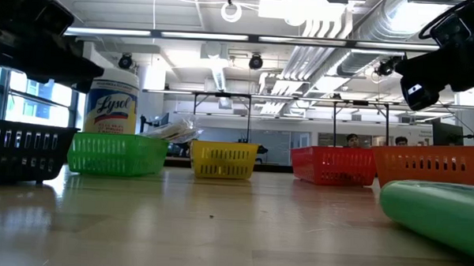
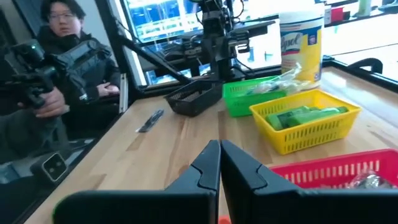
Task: Pick & Place Travel size toiletries
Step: Put the black comb into the red basket
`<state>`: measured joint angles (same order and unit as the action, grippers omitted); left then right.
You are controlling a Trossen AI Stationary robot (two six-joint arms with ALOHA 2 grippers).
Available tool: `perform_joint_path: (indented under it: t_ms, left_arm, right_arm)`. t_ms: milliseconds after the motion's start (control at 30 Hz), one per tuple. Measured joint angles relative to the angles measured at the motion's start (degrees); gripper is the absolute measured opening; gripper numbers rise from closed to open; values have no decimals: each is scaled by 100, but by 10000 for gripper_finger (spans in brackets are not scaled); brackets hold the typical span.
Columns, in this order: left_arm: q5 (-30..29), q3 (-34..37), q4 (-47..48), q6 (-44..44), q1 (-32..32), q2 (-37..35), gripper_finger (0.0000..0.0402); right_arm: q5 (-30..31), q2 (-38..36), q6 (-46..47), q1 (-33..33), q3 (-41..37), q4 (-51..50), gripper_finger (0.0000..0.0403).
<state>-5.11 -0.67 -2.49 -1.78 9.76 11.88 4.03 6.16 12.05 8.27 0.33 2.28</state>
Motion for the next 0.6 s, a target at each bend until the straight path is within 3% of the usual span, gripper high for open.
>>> perform_joint_path:
  t_ms: [367,600]
  left_arm:
    - [-209,0,58,-796,0,77,0]
    - [-207,0,-77,-52,0,77,0]
  right_arm:
    - [192,1,15,-2,-1,294,4]
    - [-177,314,936,-2,1,311,3]
